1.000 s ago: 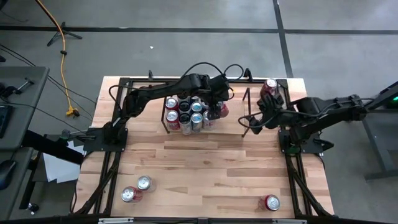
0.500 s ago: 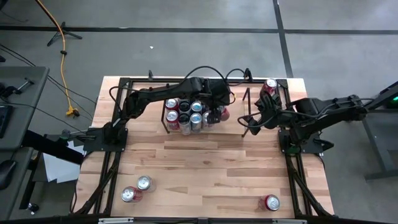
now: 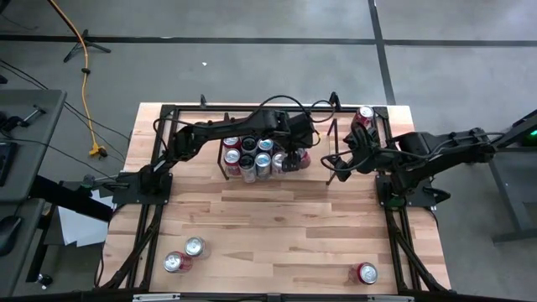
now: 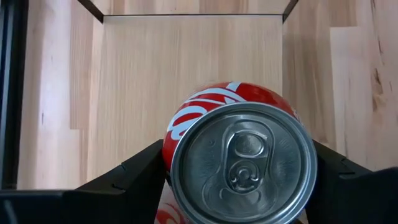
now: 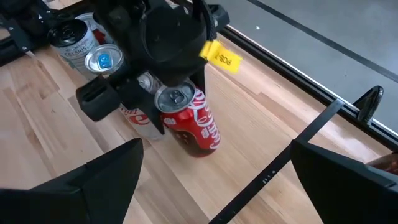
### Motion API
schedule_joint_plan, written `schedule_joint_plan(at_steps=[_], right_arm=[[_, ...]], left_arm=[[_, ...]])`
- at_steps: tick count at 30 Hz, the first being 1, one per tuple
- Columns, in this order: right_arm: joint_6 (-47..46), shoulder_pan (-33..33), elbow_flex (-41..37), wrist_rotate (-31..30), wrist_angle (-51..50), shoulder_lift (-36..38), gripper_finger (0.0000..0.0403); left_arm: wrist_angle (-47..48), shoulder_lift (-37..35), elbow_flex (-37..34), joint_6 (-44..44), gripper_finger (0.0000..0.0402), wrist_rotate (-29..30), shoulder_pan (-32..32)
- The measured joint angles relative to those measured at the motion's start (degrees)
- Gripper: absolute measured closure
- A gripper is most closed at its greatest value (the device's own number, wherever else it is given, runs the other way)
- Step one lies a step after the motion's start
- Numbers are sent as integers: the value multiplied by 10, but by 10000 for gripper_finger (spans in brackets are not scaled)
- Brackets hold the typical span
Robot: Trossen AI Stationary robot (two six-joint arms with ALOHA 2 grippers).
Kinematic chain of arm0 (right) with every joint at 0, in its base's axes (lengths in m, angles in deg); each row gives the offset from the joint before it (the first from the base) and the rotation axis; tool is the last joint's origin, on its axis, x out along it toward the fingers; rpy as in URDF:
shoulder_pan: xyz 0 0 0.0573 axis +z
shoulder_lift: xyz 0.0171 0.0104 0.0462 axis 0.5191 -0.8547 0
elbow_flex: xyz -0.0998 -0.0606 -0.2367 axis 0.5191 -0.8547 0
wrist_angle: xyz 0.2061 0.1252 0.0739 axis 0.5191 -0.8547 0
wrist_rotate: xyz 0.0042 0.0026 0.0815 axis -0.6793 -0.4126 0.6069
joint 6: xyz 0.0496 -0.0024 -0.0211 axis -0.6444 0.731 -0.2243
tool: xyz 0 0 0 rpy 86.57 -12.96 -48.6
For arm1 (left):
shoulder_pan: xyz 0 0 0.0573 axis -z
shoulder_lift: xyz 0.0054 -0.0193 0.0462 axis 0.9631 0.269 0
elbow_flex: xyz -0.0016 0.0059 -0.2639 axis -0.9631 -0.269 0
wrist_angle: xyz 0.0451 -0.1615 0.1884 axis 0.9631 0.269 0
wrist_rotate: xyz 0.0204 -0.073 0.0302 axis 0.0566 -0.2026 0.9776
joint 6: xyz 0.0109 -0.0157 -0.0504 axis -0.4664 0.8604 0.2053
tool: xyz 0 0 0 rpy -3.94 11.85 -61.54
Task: Place canned beverage on shelf
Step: Put the top right red-white soda can on the shelf
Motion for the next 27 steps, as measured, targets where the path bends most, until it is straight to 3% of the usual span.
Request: schedule_joint_plan(at_steps=[27], right_arm=[[0, 0, 0, -2, 16, 0, 13]], left_arm=[[-4, 17, 2, -21, 148, -1, 0]])
